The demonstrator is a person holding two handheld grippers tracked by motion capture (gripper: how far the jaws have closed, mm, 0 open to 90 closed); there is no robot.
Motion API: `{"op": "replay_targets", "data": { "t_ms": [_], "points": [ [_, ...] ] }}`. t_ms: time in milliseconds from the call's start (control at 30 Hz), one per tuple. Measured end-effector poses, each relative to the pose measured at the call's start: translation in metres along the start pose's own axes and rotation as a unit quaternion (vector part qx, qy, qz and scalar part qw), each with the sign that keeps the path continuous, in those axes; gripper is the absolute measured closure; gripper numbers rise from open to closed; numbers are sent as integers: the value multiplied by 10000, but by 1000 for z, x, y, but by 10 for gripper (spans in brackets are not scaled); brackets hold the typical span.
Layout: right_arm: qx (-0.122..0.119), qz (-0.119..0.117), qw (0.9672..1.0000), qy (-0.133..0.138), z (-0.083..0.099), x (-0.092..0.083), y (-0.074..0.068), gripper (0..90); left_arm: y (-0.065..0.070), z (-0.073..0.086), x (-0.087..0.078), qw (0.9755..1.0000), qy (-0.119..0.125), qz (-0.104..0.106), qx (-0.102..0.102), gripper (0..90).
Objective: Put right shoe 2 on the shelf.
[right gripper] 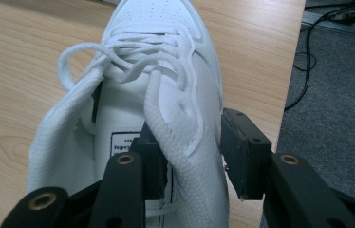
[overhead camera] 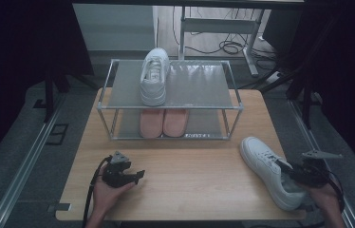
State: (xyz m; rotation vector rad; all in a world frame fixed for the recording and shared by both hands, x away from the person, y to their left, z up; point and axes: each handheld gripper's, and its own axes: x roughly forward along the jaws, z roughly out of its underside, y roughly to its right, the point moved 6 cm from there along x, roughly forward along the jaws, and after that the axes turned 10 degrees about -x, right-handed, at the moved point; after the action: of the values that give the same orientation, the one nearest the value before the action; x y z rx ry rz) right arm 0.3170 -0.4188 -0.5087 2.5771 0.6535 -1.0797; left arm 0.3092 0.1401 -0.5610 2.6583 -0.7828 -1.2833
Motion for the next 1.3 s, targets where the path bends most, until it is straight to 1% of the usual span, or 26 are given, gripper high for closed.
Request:
{"op": "replay_targets", "data": {
  "t_ms": [100, 200, 300, 367, 433, 567, 800, 967, 1100, 1200, 1300],
  "points": [
    [-24, 85, 9999, -87, 0, 3, 1, 658, 0, 0, 0, 10000, -1, 8, -8, 314],
    [-12, 184, 9997, -162, 0, 6, 1, 724, 0, 0, -1, 10000, 9, 2, 6, 314],
    [52, 222, 9996, -170, 0, 5, 2, 771, 0, 0, -1, 10000, 19, -5, 7, 315],
    [67, 227, 9996, -140, -1, 5, 1, 781, -1, 0, -1, 10000, 21, -12, 1, 316],
    [133, 224, 9996, -78, -1, 5, 1, 791, -1, 0, -1, 10000, 22, -11, -1, 315],
    [330, 121, 9993, 88, 1, 4, 3, 805, 0, 0, -1, 10000, 19, -5, -6, 316],
    [479, 81, 9985, 245, 0, 2, 1, 814, -1, 0, -1, 10000, 16, -10, -3, 316],
    [537, 59, 9978, 386, 1, -3, -3, 816, -1, 0, -1, 10000, 17, -16, -31, 315],
    [640, -52, 9963, 574, -1, -10, -5, 816, 0, 0, -1, 10000, 13, -6, -39, 315],
    [725, -156, 9942, 778, -4, -17, -8, 816, 0, 0, -1, 10000, 10, -12, -5, 315],
    [736, -221, 9926, 944, -8, -23, -12, 815, 1, 0, 0, 10000, -2, -7, -24, 316]
  ]
}}
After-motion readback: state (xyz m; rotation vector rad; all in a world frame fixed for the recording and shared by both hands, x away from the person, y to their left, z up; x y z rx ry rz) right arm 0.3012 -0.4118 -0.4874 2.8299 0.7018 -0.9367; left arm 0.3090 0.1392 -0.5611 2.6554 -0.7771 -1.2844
